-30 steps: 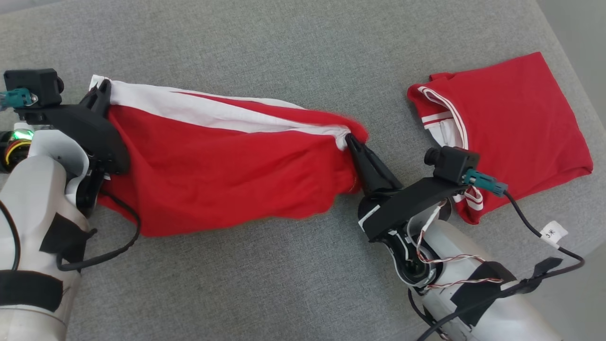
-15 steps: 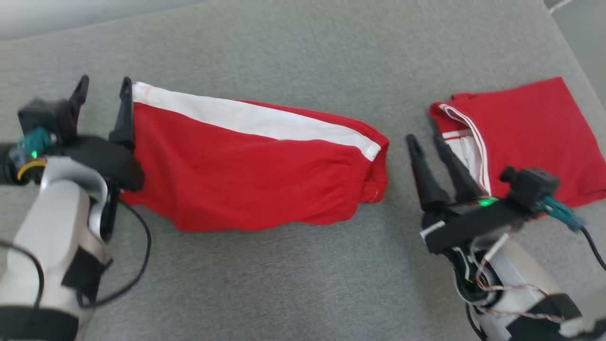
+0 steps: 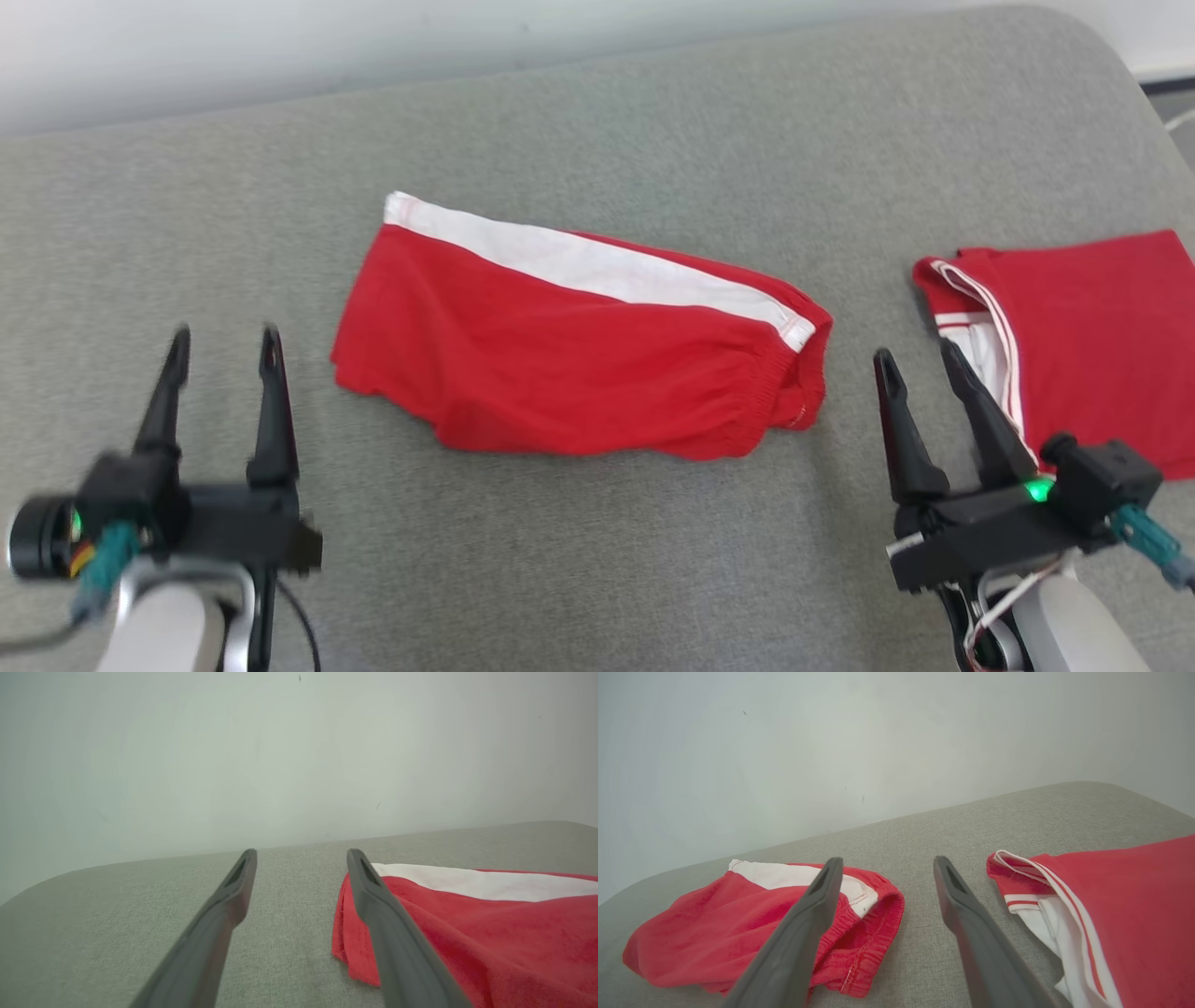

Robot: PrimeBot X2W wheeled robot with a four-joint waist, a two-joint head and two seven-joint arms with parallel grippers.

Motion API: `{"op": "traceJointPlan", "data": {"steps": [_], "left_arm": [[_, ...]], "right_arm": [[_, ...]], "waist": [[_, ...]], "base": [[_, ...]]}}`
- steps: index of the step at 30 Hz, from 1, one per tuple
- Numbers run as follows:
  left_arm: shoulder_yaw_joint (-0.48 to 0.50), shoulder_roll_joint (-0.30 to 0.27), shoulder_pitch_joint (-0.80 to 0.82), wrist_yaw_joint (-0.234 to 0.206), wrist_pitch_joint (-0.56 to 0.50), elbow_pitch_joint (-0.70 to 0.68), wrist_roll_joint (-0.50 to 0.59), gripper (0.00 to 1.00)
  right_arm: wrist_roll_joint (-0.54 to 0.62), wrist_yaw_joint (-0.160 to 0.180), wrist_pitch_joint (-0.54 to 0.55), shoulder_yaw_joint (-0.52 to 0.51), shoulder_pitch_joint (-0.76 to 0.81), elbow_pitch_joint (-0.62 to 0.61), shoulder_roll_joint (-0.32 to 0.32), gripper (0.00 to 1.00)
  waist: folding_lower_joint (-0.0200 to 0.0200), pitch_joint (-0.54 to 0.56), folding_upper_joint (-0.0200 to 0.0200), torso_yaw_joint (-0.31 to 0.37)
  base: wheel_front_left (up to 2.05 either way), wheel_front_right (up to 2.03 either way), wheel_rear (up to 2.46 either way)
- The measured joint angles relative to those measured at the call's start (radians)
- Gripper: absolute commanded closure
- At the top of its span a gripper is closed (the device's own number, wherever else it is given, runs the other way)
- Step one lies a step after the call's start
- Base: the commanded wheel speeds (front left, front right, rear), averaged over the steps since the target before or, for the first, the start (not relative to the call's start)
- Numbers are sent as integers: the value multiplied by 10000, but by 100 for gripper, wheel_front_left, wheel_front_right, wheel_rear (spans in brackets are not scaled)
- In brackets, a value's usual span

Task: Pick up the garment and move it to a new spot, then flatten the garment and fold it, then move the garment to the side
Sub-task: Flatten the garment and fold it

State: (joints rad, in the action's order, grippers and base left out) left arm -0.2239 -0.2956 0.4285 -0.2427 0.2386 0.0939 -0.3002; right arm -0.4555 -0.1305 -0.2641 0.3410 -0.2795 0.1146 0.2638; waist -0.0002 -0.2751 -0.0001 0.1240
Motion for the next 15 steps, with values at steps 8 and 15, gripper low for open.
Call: {"op": "traceJointPlan", "data": {"steps": [8,15], "left_arm": [[-88,-125,-1711,-673,-148,-1448,326,0],[-378,-155,-2332,-871,-554,-1825,487,0]], "right_arm": [[1275,0,44,-700,938,-539,-291,0],[1918,0,477,-999,1674,-1076,-495,0]], "waist": [[0,522,0,-364],[0,906,0,-521]], "base": [[0,0,0],[0,0,0]]}}
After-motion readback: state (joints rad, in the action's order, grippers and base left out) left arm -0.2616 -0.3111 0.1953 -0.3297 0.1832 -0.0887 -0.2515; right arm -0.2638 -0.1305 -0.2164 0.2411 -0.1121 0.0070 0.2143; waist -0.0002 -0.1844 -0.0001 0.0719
